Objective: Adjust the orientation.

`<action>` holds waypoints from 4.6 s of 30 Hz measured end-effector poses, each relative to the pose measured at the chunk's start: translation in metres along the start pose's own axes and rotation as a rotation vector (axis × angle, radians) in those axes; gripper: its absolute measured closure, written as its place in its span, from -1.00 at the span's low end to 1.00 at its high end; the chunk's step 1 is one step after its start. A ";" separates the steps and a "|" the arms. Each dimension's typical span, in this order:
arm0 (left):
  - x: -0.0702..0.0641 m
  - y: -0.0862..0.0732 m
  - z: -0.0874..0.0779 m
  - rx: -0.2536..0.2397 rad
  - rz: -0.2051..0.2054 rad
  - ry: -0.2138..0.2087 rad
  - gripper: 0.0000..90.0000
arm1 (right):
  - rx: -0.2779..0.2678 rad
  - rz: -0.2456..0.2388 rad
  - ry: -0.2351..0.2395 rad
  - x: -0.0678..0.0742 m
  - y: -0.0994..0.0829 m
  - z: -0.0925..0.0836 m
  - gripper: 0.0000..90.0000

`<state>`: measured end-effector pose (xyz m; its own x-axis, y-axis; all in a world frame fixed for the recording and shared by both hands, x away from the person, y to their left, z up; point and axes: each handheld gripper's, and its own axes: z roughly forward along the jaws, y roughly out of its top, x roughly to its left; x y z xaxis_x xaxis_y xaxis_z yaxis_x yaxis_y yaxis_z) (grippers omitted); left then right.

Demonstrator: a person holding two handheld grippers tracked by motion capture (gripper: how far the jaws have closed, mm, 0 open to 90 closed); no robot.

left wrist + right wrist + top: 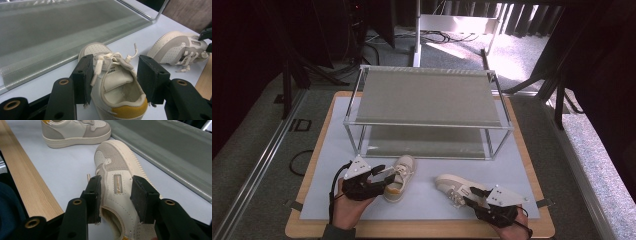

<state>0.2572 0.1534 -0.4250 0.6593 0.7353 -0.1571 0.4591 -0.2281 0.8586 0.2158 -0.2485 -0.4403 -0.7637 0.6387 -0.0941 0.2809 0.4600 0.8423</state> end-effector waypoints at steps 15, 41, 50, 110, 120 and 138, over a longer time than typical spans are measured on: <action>0.000 0.000 -0.001 -0.008 -0.007 -0.005 0.05 | 0.004 0.027 0.015 -0.018 0.005 0.006 0.13; 0.001 -0.002 0.000 -0.011 -0.006 -0.004 0.04 | 0.039 0.211 -0.081 -0.068 0.023 0.032 0.71; 0.000 -0.001 -0.004 -0.031 0.002 -0.012 0.00 | -0.022 0.222 -0.111 -0.068 0.016 0.017 0.39; -0.003 -0.027 0.008 0.093 0.022 -0.052 -0.37 | 0.062 0.103 0.045 -0.023 -0.017 0.011 0.07; -0.002 -0.031 0.018 0.117 0.028 -0.076 -0.40 | 0.053 0.068 0.133 -0.013 -0.012 0.016 0.18; -0.012 -0.031 0.029 0.126 0.039 -0.137 -0.41 | 0.046 0.025 0.229 0.002 -0.004 0.030 0.14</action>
<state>0.2522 0.1335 -0.4637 0.7491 0.6323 -0.1978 0.4970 -0.3389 0.7989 0.2306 -0.2309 -0.4593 -0.8669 0.4956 0.0534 0.3229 0.4767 0.8176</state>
